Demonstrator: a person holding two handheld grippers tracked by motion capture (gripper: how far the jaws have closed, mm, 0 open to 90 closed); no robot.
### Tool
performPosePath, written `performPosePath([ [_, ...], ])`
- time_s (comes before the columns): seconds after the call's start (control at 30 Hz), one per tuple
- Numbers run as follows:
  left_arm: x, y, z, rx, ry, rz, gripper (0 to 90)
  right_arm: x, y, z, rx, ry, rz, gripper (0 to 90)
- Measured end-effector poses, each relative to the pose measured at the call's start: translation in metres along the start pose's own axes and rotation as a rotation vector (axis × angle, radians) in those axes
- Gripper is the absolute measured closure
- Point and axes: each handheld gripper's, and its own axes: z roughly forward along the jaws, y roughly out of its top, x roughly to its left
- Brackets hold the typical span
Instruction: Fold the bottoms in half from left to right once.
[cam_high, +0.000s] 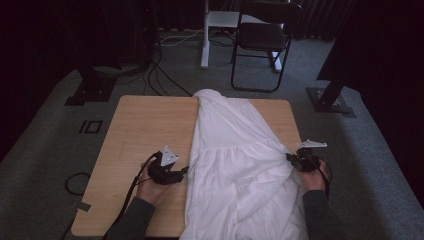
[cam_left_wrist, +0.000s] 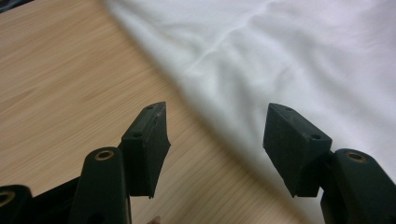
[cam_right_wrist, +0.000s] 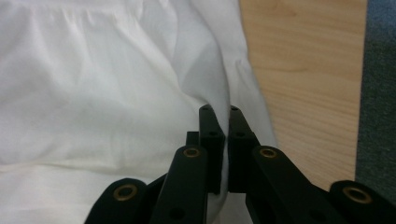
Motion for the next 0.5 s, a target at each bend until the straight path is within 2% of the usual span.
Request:
performPosePath([
  [0.1, -0.011, 0.008, 0.015, -0.002, -0.045, 0.019, 38.8, 0.001, -0.003, 0.007, 0.023, -0.001, -0.009, 87.7],
  [0.2, -0.024, 0.011, 0.035, 0.026, -0.082, 0.034, 38.3, 0.002, -0.006, 0.014, 0.040, 0.002, -0.018, 87.6],
  [0.27, -0.027, 0.011, 0.040, 0.036, -0.091, 0.042, 37.8, 0.002, -0.008, 0.016, 0.048, 0.007, -0.019, 87.5],
  [0.3, -0.034, 0.008, 0.055, 0.075, -0.111, 0.056, 37.8, 0.002, -0.008, 0.017, 0.051, 0.008, -0.021, 87.4],
  [0.33, -0.035, 0.007, 0.061, 0.094, -0.121, 0.051, 38.4, 0.002, -0.011, 0.021, 0.061, 0.019, -0.019, 86.9],
  [0.4, -0.036, 0.002, 0.071, 0.136, -0.137, 0.054, 45.5, 0.002, -0.012, 0.021, 0.054, 0.028, -0.013, 86.6],
  [0.43, -0.036, 0.001, 0.074, 0.147, -0.139, 0.063, 51.9, 0.002, -0.013, 0.021, 0.054, 0.032, -0.012, 86.5],
  [0.47, -0.034, 0.001, 0.074, 0.145, -0.140, 0.062, 56.2, 0.002, -0.013, 0.020, 0.054, 0.033, -0.012, 86.5],
  [0.5, -0.033, 0.003, 0.074, 0.160, -0.126, 0.069, 64.1, 0.003, -0.013, 0.020, 0.053, 0.032, -0.011, 86.5],
])
